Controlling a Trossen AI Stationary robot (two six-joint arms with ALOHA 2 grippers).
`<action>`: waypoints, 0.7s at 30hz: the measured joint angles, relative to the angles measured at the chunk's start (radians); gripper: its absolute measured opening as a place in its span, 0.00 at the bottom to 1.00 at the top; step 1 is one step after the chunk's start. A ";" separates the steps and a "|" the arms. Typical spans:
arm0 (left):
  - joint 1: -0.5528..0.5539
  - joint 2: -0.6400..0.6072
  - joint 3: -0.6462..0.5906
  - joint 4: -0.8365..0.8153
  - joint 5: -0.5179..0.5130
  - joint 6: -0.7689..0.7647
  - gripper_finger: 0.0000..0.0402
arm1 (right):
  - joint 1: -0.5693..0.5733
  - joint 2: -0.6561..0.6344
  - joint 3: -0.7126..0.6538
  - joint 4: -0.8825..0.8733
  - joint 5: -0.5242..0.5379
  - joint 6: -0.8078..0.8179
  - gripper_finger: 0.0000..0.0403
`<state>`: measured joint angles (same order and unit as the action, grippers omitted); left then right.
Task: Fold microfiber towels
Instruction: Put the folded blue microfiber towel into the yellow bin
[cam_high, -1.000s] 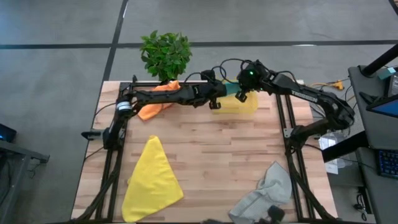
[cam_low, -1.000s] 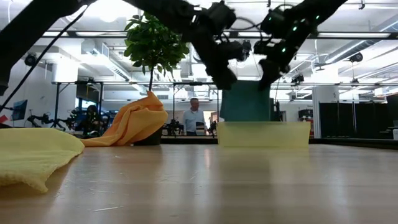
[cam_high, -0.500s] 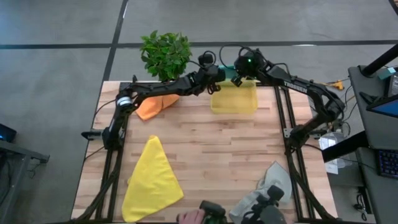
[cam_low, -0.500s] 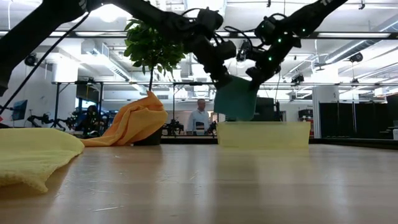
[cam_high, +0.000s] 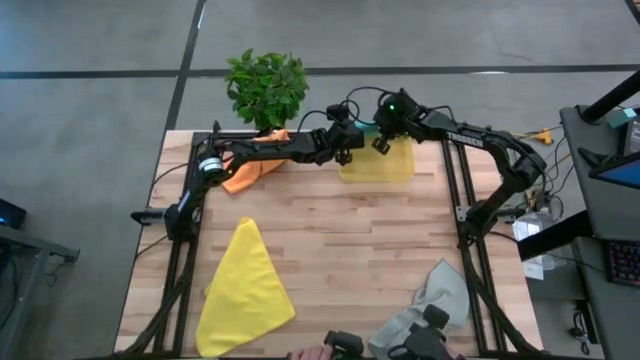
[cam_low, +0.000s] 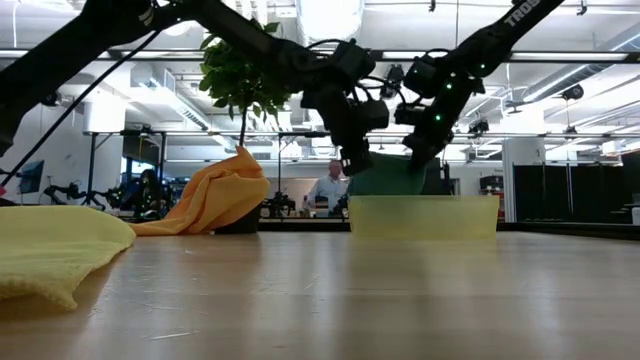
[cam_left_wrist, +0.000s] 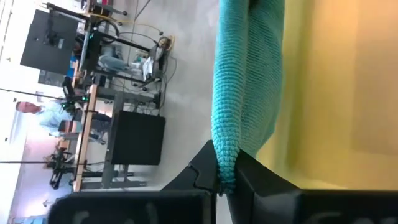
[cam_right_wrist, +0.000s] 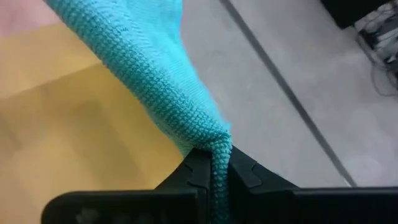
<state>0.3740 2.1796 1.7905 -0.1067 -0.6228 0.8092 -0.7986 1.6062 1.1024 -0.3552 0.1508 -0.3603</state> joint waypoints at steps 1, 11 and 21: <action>-0.004 -0.002 0.000 -0.005 0.001 -0.015 0.00 | 0.000 -0.007 -0.015 -0.002 -0.024 0.006 0.03; -0.035 -0.002 -0.047 -0.115 0.059 -0.149 0.00 | 0.001 -0.016 -0.121 0.003 -0.159 0.046 0.03; -0.056 -0.003 -0.065 -0.122 0.100 -0.150 0.00 | 0.001 -0.017 -0.141 -0.006 -0.201 0.072 0.03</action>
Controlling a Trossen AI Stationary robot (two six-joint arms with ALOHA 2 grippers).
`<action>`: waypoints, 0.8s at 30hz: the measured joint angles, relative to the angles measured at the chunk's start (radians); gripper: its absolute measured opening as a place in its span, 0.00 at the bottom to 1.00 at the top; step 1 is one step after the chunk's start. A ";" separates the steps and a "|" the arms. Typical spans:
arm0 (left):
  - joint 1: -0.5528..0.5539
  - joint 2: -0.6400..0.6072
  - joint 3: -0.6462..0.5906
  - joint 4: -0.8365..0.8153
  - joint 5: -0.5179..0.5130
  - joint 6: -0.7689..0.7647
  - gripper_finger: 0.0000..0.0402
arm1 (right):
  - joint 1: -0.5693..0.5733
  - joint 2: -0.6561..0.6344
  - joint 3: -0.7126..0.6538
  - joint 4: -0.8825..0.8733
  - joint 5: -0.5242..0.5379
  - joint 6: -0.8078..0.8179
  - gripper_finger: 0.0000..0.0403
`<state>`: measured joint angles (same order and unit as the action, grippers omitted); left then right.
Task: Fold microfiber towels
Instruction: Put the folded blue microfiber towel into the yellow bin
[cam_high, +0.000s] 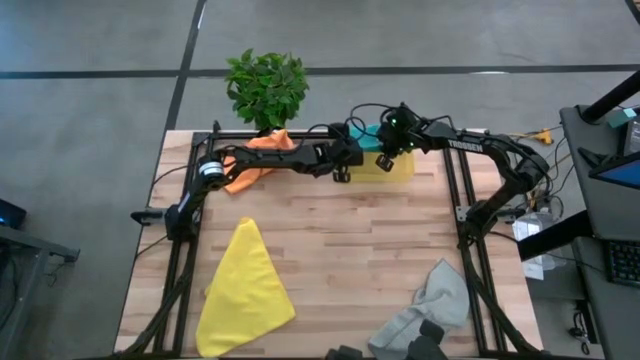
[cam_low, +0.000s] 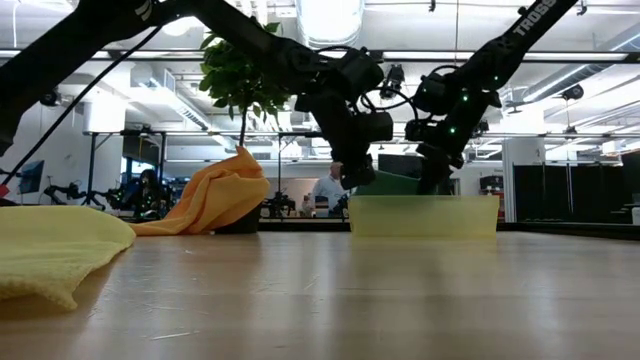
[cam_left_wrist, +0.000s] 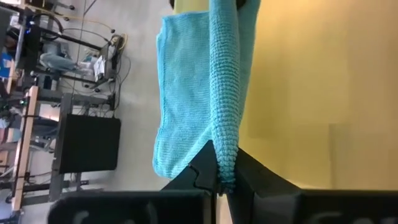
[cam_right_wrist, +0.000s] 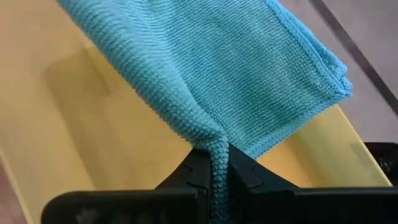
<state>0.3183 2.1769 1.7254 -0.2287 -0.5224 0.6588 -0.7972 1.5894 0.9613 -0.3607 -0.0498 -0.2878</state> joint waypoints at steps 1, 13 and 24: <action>-0.001 0.000 -0.001 0.000 0.008 0.000 0.00 | 0.000 0.000 -0.001 -0.001 -0.001 0.000 0.03; -0.013 -0.001 -0.032 -0.008 0.025 -0.026 0.00 | 0.005 0.000 -0.001 -0.010 -0.035 0.001 0.03; -0.007 0.003 -0.033 0.000 0.029 -0.033 0.00 | 0.005 0.000 -0.006 -0.002 -0.035 0.027 0.03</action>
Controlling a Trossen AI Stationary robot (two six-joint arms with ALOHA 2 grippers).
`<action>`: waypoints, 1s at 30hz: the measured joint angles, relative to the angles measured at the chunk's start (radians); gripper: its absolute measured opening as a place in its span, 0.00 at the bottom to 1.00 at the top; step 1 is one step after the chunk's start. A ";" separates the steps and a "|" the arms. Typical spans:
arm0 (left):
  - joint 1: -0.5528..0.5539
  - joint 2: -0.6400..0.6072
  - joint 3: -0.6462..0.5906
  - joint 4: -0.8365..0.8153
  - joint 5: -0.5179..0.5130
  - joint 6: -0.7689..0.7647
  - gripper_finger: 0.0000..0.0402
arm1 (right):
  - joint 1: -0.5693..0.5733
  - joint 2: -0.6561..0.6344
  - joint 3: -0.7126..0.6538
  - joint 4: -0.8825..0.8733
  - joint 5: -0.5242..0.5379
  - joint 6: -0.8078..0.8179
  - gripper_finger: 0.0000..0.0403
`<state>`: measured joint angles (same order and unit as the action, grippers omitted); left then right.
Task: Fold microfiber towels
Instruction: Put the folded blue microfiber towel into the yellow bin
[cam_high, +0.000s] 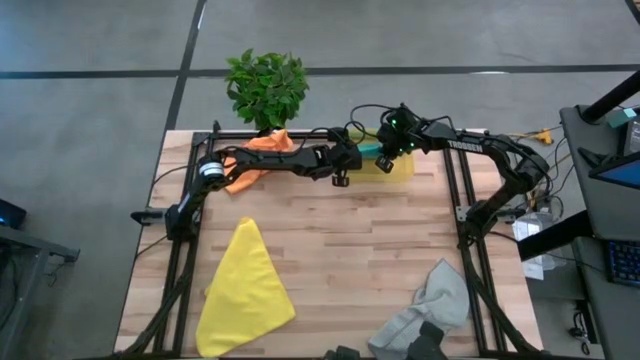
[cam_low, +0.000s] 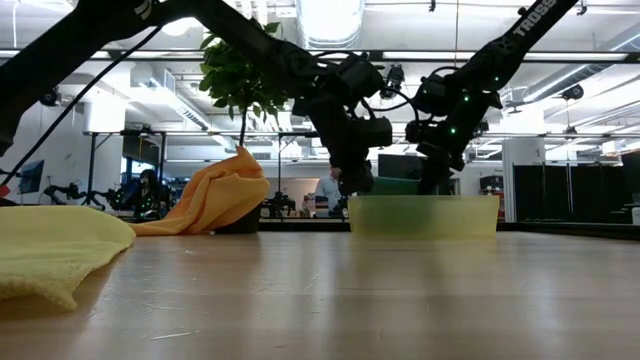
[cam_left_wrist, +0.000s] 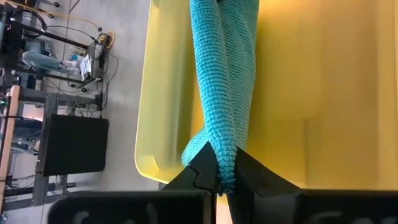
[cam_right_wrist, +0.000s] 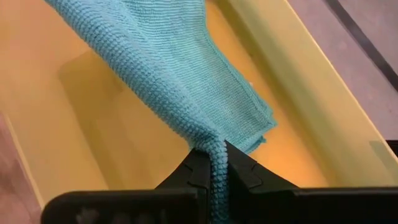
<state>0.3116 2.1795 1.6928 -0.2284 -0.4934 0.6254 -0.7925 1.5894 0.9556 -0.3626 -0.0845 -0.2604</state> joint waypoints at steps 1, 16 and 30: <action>0.001 0.001 0.000 0.001 0.001 0.000 0.00 | 0.000 0.000 -0.001 0.001 0.000 0.005 0.03; 0.006 -0.009 0.013 -0.026 -0.005 -0.096 0.30 | -0.001 0.000 -0.001 -0.032 -0.080 0.042 0.03; -0.015 -0.094 0.013 -0.222 0.068 -0.270 0.41 | 0.000 0.000 -0.004 -0.061 -0.189 -0.066 0.04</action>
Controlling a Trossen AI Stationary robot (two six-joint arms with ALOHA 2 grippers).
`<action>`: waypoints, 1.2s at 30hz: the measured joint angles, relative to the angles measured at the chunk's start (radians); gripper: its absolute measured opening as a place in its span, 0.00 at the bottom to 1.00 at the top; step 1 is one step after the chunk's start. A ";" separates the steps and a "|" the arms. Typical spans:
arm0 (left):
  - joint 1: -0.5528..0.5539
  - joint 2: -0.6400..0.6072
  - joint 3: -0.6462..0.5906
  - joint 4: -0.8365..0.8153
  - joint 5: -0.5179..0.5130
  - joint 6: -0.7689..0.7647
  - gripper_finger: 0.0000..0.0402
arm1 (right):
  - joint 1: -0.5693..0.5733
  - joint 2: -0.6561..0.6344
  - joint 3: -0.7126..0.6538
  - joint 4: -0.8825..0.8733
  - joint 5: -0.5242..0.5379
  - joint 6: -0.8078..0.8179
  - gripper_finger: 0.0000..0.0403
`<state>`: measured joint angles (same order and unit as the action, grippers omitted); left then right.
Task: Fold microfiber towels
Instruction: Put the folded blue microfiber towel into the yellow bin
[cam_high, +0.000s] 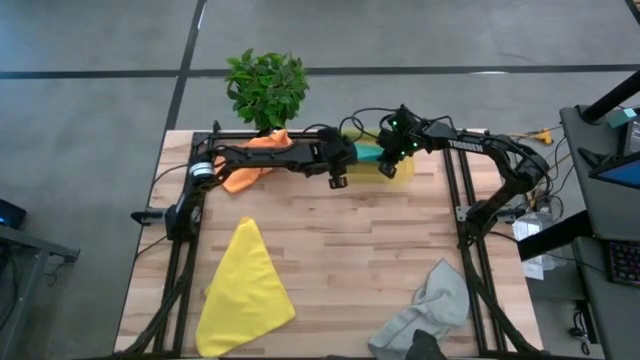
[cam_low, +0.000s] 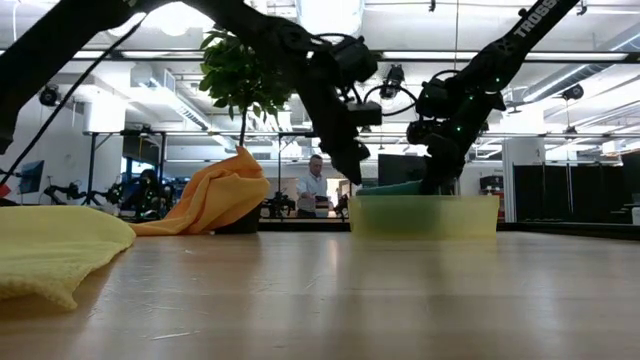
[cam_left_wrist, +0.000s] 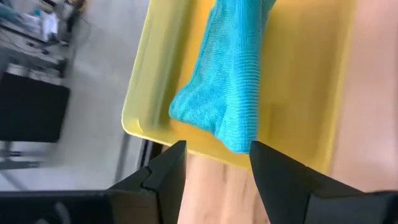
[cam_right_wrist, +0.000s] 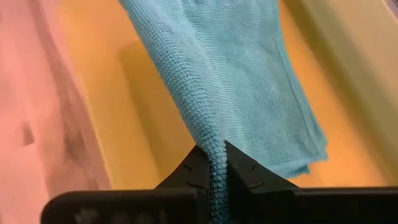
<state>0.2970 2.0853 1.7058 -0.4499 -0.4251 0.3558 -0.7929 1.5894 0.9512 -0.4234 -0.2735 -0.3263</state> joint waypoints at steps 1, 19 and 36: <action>0.000 -0.011 -0.001 -0.016 0.009 -0.018 0.41 | 0.000 0.000 0.000 -0.004 -0.006 -0.012 0.04; -0.003 -0.104 -0.035 -0.093 0.221 -0.299 0.31 | 0.000 -0.032 0.095 -0.154 -0.022 -0.011 0.37; -0.029 -0.109 -0.100 -0.111 0.264 -0.404 0.02 | 0.012 0.136 0.108 -0.233 -0.092 0.051 0.03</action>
<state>0.2679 1.9759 1.6058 -0.5610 -0.1612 -0.0483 -0.7808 1.7255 1.0592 -0.6562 -0.3654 -0.2750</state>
